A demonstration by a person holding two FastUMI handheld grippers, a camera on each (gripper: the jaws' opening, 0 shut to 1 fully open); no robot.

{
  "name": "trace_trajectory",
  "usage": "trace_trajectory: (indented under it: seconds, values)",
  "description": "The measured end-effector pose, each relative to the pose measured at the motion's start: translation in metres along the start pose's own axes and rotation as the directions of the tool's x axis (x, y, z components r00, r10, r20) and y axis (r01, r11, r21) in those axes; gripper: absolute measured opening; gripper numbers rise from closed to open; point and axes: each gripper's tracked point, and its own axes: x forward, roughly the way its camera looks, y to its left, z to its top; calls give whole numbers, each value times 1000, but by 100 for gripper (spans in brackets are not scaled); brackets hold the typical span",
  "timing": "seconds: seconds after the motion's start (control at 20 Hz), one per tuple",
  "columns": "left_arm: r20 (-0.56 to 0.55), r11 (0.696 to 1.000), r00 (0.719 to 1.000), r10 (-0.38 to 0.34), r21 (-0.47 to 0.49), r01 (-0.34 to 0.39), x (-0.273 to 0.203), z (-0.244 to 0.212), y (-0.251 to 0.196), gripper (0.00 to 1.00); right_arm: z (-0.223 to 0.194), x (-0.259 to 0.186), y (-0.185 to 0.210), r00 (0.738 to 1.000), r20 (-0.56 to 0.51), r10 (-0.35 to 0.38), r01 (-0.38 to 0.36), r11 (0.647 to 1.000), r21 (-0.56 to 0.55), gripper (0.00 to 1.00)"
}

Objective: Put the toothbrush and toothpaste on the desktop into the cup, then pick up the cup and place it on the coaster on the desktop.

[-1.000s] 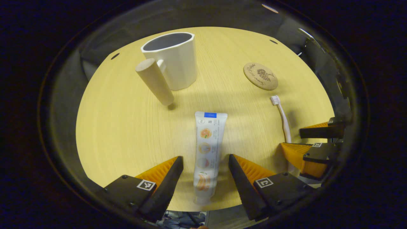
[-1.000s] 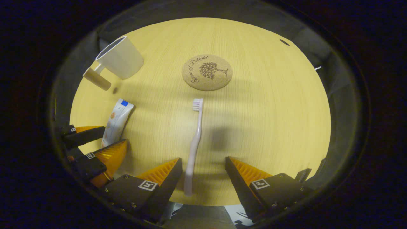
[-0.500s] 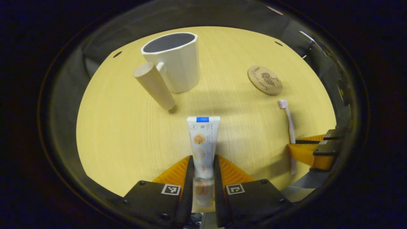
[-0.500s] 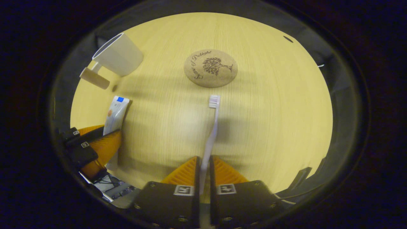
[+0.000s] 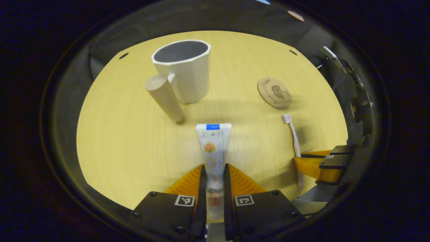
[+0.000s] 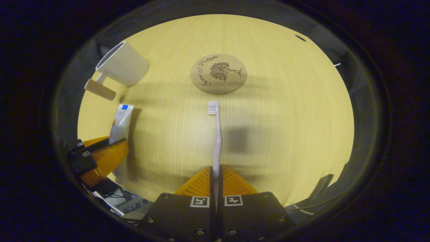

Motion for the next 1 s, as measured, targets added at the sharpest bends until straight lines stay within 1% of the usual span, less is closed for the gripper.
trace_trajectory:
  seconds: [0.15,0.25,0.35,0.5,0.75,0.9,1.0]
  values:
    - [35,1000,999,-26,8,25,-20,16,-12,28,1,-1,0,1000,2,7,-7,1000,5,2]
    - [59,999,997,-43,26,41,-34,26,-19,29,1,-2,0,1000,4,16,-16,1000,14,2]
    - [85,998,995,-55,42,52,-47,35,-26,28,1,-1,-1,1000,4,27,-27,999,28,2]
    - [130,996,988,-80,43,75,-68,53,-36,29,1,-1,-1,999,4,41,-41,998,50,2]
    - [232,994,968,-95,65,82,-106,97,-39,29,1,-1,-1,999,8,46,-46,997,54,2]
    - [288,995,953,-99,62,85,-122,128,-32,28,1,-1,-1,999,7,51,-52,997,64,2]
    - [319,996,944,-87,63,70,-128,149,-22,29,1,0,-1,999,7,54,-54,996,70,2]
